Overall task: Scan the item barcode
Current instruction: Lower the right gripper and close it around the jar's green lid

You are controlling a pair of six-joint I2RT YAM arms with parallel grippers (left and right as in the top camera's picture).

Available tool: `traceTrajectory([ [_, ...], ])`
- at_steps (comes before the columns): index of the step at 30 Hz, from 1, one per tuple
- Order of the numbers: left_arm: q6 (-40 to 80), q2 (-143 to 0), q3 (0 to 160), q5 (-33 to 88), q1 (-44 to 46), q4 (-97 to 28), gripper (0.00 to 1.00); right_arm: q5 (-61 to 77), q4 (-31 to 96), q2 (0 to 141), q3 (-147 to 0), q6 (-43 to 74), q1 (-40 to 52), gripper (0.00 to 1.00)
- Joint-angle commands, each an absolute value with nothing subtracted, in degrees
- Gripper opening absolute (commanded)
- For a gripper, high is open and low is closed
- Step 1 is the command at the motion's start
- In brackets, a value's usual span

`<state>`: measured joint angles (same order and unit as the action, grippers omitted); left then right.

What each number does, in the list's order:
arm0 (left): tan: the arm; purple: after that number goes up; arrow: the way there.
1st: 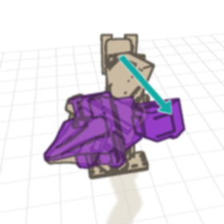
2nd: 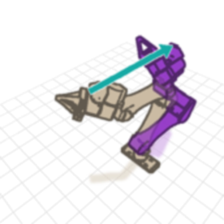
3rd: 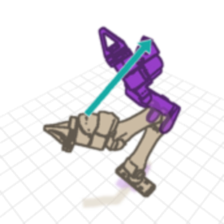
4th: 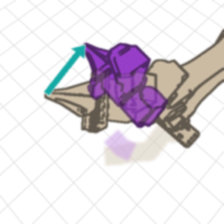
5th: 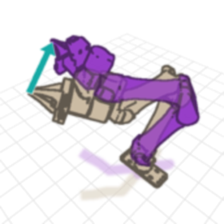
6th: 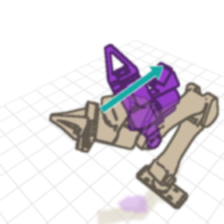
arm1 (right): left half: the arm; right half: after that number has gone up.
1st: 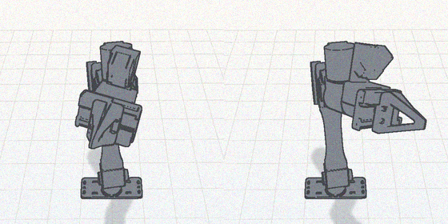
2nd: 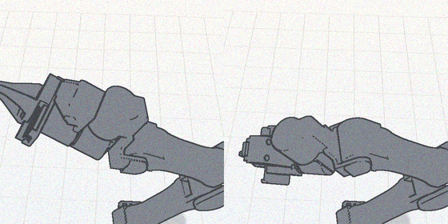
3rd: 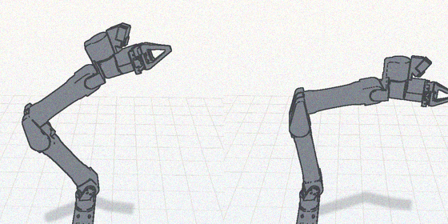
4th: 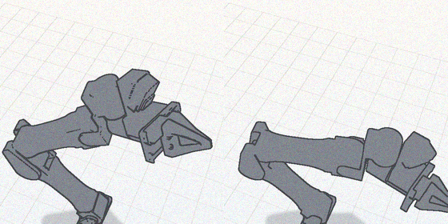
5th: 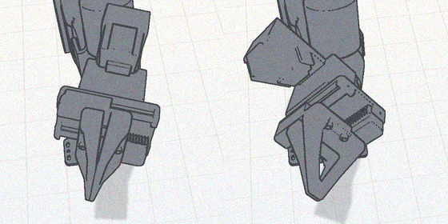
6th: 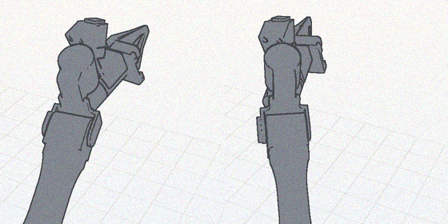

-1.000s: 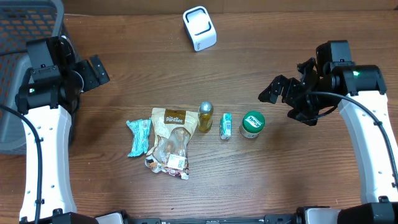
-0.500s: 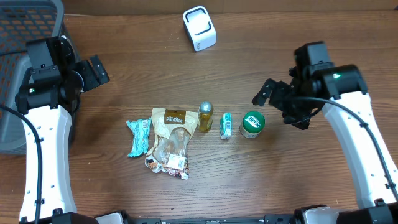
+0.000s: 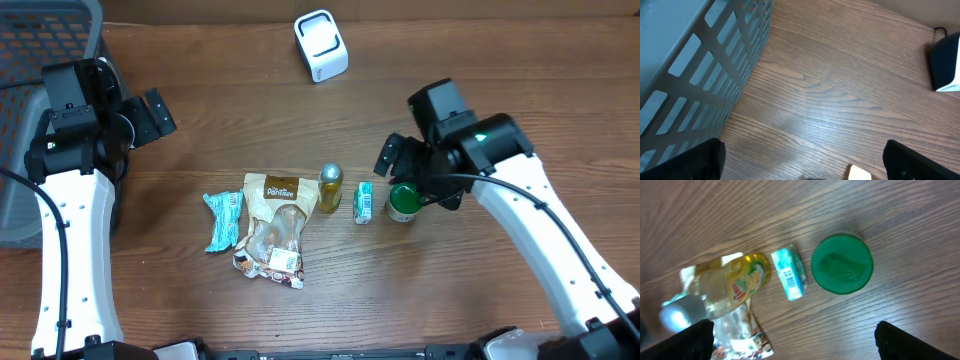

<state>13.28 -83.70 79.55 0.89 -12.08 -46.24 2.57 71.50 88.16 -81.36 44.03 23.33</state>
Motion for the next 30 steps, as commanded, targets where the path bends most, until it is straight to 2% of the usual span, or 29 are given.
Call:
traceTrajectory([
  [1,12.21,-83.37,80.84,0.93,-11.97,-46.24,1.00,-3.44,71.37,91.11,-80.90,49.32,24.10,1.00],
  [5,12.21,-83.37,80.84,0.93,-11.97,-46.24,1.00,-6.48,72.36,93.93,-80.90,55.55,23.94,1.00],
  [11,12.21,-83.37,80.84,0.93,-11.97,-46.24,0.99,-8.10,72.64,97.21,-80.90,58.87,23.92,1.00],
  [30,12.21,-83.37,80.84,0.93,-11.97,-46.24,1.00,-8.16,67.79,104.81,-76.77,58.92,23.90,1.00],
])
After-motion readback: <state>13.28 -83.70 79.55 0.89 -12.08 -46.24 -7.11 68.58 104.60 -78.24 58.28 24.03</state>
